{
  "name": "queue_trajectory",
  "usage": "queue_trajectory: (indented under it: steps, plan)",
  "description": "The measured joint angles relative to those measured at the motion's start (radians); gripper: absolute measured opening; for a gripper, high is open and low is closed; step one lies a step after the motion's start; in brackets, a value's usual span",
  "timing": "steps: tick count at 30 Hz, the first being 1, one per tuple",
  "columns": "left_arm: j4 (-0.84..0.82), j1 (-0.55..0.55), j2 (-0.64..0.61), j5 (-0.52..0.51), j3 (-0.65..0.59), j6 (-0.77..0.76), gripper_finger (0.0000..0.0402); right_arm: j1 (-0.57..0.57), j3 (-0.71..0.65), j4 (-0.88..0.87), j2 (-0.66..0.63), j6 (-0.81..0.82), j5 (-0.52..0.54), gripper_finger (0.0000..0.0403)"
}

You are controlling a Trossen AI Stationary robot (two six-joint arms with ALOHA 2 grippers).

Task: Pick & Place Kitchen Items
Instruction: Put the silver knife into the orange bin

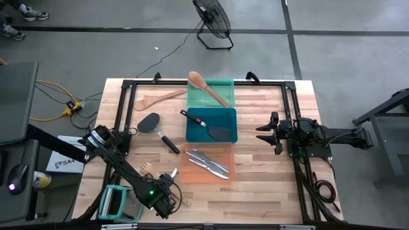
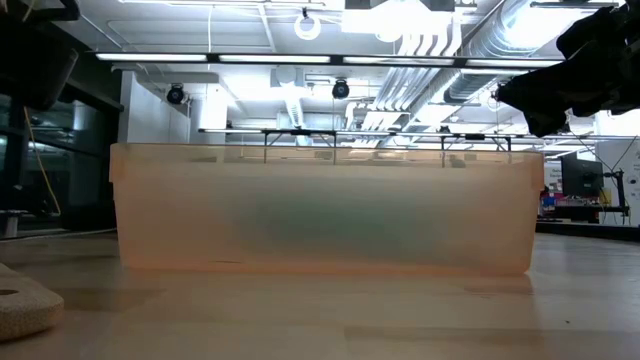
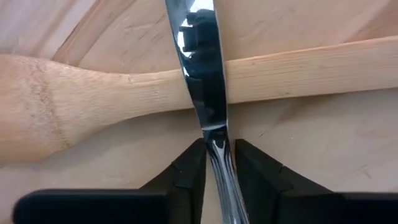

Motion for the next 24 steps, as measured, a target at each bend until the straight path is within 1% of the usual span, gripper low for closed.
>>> queue_trajectory:
  steps: [6, 8, 16, 24]
  plan:
    - [-0.005, 0.000, 0.000, -0.002, 0.000, 0.030, 0.0038, 0.000, 0.000, 0.000, 0.000, 0.000, 0.000, 0.0149]
    - [-0.007, 0.000, 0.000, -0.001, 0.000, 0.046, 0.0030, 0.000, 0.000, 0.000, 0.000, 0.000, 0.000, 0.0149]
    - [-0.014, -0.001, -0.001, -0.011, 0.002, 0.052, 0.0031, 0.000, 0.000, 0.000, 0.000, 0.000, 0.000, 0.0149]
    - [-0.085, -0.001, 0.000, -0.047, 0.039, 0.055, 0.0031, 0.000, 0.000, 0.000, 0.000, 0.000, 0.000, 0.0149]
